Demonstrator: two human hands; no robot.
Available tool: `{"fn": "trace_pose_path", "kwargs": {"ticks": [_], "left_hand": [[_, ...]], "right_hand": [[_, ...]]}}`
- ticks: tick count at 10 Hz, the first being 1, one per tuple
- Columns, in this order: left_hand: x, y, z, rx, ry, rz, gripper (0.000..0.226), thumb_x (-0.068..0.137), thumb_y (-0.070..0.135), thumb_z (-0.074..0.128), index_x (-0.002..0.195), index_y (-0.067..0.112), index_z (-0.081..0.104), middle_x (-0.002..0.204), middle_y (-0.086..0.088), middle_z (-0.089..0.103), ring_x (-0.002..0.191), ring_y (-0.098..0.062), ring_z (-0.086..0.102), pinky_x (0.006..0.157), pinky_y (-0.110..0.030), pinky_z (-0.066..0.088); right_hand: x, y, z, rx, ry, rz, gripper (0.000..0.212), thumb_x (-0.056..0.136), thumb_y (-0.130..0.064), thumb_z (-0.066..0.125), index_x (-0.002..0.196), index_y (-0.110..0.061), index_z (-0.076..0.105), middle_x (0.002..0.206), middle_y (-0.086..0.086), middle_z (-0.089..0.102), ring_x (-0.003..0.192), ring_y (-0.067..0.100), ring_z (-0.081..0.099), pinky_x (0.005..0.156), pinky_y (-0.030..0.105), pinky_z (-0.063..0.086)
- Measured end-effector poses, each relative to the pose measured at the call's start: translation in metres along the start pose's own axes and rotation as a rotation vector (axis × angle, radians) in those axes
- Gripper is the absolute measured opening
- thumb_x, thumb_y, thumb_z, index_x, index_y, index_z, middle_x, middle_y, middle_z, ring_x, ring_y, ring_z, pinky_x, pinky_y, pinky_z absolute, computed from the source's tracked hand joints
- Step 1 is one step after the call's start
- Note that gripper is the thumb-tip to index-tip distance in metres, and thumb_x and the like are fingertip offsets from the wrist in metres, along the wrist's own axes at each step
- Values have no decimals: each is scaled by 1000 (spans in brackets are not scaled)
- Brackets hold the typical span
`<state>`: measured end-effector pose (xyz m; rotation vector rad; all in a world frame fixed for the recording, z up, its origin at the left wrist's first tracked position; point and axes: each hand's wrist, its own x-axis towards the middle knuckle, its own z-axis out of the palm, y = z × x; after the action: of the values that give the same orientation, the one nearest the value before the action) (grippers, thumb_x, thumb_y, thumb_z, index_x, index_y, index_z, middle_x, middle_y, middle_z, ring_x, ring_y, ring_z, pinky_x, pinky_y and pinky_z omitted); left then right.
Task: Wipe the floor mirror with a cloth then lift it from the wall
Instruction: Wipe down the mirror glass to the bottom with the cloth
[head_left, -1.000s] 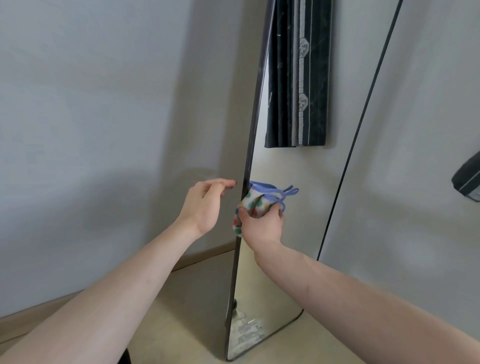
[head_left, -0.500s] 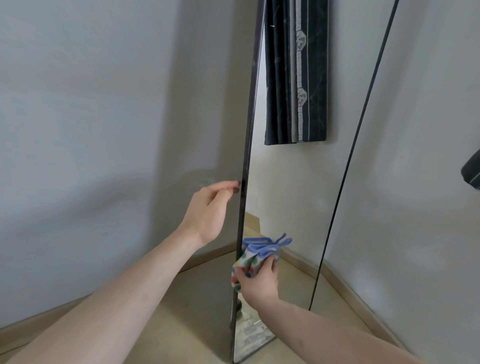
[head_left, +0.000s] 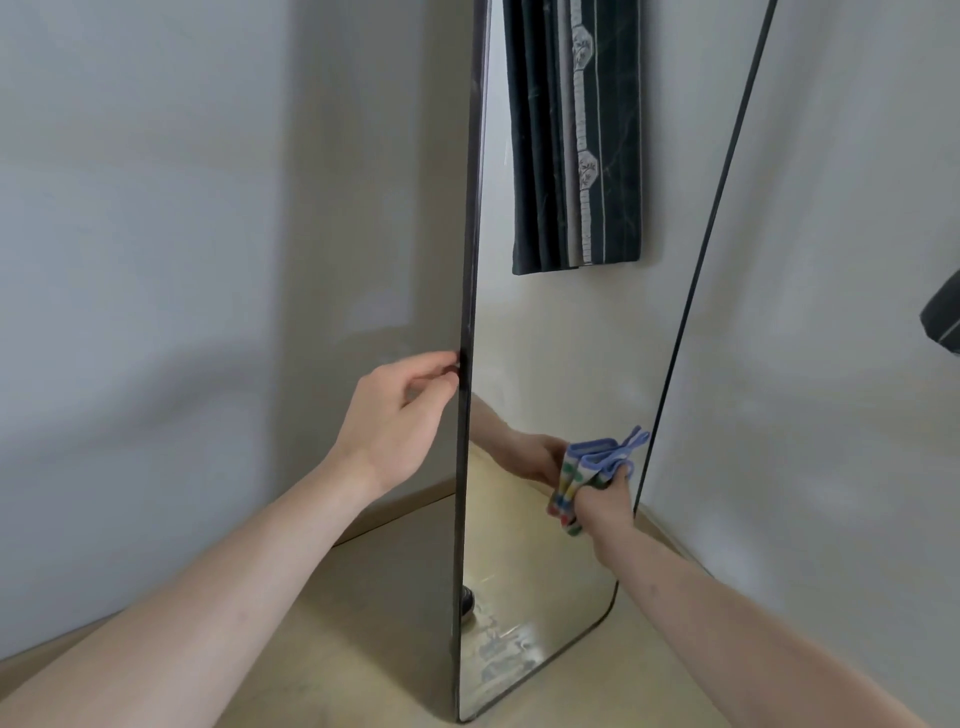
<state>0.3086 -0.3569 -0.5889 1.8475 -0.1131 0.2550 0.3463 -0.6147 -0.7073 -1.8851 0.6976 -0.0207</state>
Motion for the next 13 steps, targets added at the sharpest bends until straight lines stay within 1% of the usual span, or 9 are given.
{"fn": "trace_pose_path", "kwargs": {"ticks": [1,2,3,4,5,6,9,11,13], "left_hand": [[3,-2,2,53,21,35,26,102,27,60,125,29,73,111,25,70,102,10,62,85,-1,43],[5,-3,1,71,51,39,23,99,27,64,120,27,75,103,22,72,93,7,62,78,-1,43],[4,-3,2,94,59,56,23,98,27,67,120,27,76,100,22,73,92,3,64,76,-2,44],[2,-4,2,109,57,55,26,97,27,68,122,27,75,100,23,73,93,2,66,80,-6,48],[-1,-3,3,119,53,50,25,97,26,69,121,31,75,95,31,71,92,2,67,82,-8,50],[-3,-2,3,123,55,53,20,97,25,68,112,37,75,84,43,67,89,8,66,77,-1,45],[-5,-1,8,113,86,32,26,98,25,67,123,25,75,90,35,65,82,18,62,74,5,39],[-3,1,8,92,98,-3,29,99,28,65,126,23,73,110,14,75,92,10,64,77,5,37],[-2,1,7,43,98,-31,26,99,28,65,122,24,75,101,14,77,97,-1,71,84,-1,43]], "right_hand": [[27,-5,-20,-24,81,-48,55,104,-12,49,154,-13,27,108,9,65,73,24,61,62,31,48],[55,4,-32,-27,108,-29,46,105,-18,48,149,-12,36,118,21,66,84,30,64,78,40,55],[81,23,-29,-26,58,39,34,104,-19,51,135,-11,39,104,21,68,76,30,68,63,37,57],[82,36,-16,-15,19,116,38,101,-5,48,132,-20,33,109,17,65,80,29,74,77,45,55],[48,42,-1,-71,-14,147,56,96,-12,56,147,-10,34,136,16,59,111,37,67,95,50,56],[10,54,14,-101,-173,178,45,93,-10,60,135,-4,43,121,19,64,78,22,65,55,29,54],[-95,62,90,-47,-437,192,66,81,-21,64,142,-1,49,134,20,63,92,24,65,57,23,48],[-100,33,101,128,-241,110,79,73,-42,67,144,-14,44,139,15,55,115,29,62,103,45,53],[-98,40,96,110,-92,23,84,85,-26,81,151,-13,30,145,11,36,132,30,51,117,43,40]]}}
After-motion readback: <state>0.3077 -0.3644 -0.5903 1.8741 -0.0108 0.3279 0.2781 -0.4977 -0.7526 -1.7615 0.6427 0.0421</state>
